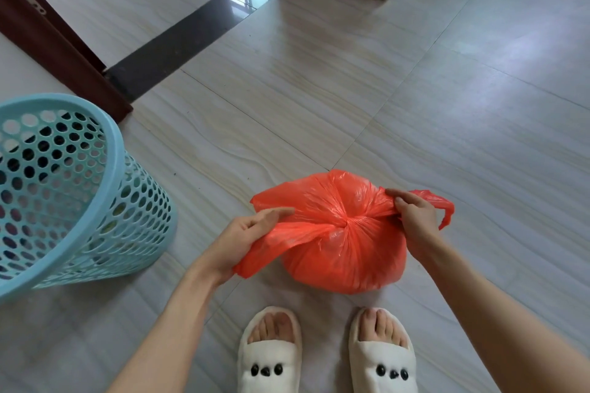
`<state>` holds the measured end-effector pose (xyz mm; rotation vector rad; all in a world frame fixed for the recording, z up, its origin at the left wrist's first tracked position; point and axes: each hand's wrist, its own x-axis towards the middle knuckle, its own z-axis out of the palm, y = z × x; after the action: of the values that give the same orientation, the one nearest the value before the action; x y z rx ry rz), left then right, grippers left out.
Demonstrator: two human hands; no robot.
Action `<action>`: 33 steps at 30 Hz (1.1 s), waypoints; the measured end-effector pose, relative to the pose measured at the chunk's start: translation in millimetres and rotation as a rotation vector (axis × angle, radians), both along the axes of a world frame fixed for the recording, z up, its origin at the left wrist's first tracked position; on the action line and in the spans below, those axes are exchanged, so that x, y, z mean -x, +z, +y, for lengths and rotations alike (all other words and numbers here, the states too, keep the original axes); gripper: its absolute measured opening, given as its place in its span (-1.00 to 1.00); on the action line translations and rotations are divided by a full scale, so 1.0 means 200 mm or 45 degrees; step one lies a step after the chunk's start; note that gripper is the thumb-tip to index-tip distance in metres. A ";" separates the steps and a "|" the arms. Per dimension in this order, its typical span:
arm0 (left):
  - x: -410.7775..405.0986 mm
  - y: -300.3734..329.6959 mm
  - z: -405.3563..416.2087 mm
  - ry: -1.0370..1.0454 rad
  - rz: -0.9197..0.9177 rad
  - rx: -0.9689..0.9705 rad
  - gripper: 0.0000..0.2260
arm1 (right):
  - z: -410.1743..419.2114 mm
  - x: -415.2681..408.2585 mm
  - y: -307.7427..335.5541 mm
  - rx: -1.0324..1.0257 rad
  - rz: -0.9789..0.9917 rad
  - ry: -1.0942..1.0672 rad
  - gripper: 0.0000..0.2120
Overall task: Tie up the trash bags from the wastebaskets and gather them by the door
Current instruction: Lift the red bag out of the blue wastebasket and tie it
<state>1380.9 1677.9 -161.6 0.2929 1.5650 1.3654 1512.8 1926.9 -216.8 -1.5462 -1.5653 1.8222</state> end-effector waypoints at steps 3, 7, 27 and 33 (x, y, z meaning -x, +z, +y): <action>-0.02 0.08 0.20 -0.045 -0.102 -0.178 -0.63 | -0.01 -0.02 0.02 -0.017 0.055 0.087 -0.71; -0.04 0.10 0.51 0.008 -0.276 -0.339 -0.63 | -0.04 -0.02 0.05 -0.029 0.093 0.197 -0.71; -0.20 -0.17 0.81 -0.020 0.818 0.384 -0.78 | 0.24 -0.03 0.33 0.088 0.354 -0.347 -0.74; -0.15 -0.13 0.73 0.151 0.096 0.145 -0.61 | 0.17 0.07 0.19 0.256 0.257 0.221 -0.42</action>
<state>1410.0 1823.4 -186.6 0.1860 1.7391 1.3634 1499.0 1960.1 -178.9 -1.2884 -1.5013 2.2143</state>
